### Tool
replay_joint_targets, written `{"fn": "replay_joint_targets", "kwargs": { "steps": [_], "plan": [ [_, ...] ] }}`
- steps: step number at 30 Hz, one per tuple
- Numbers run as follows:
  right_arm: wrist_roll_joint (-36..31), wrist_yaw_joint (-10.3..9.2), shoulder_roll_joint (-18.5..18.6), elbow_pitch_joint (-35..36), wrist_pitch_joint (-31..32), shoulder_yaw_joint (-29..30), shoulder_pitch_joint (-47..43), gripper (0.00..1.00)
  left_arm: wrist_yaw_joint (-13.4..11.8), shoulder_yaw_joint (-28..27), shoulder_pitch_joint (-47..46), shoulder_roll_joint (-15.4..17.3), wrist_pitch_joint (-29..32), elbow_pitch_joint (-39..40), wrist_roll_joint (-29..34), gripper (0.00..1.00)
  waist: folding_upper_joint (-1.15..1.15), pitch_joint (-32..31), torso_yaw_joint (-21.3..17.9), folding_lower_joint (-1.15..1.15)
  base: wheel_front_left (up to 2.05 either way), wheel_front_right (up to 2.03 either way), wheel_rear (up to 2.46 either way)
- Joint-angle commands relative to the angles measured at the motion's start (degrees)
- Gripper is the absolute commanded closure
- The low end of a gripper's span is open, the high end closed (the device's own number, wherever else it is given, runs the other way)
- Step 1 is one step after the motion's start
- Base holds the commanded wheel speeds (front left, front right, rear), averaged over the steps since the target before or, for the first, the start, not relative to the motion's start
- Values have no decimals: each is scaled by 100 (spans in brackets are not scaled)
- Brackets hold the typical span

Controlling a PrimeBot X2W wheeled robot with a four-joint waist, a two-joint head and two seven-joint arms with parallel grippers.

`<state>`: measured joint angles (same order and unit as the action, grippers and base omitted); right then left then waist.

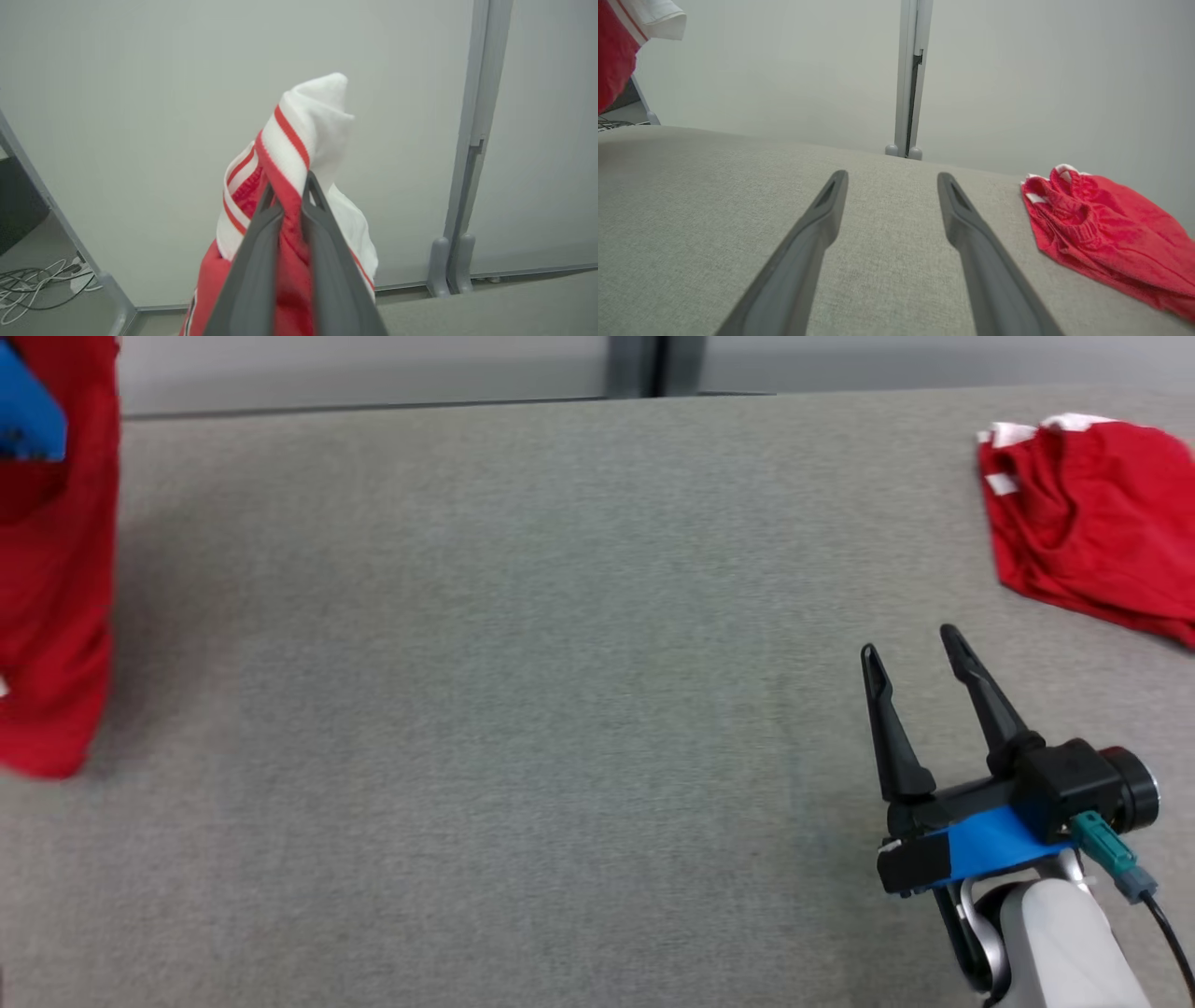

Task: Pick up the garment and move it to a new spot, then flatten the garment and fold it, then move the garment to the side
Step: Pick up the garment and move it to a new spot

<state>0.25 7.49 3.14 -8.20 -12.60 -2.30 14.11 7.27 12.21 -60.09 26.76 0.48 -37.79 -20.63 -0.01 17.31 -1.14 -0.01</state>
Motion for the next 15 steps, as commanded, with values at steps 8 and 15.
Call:
{"fn": "replay_joint_targets", "kwargs": {
  "steps": [8,15],
  "plan": [
    [439,1,-23,-293,-204,-93,28,0,-9,457,-734,-434,514,1444,51,100,1,-217,-1022,1,0,0,0],
    [666,1,-22,-448,-260,-138,95,0,2,779,-1216,-957,779,1748,-81,100,1,-158,-1519,1,0,0,0]
  ]
}}
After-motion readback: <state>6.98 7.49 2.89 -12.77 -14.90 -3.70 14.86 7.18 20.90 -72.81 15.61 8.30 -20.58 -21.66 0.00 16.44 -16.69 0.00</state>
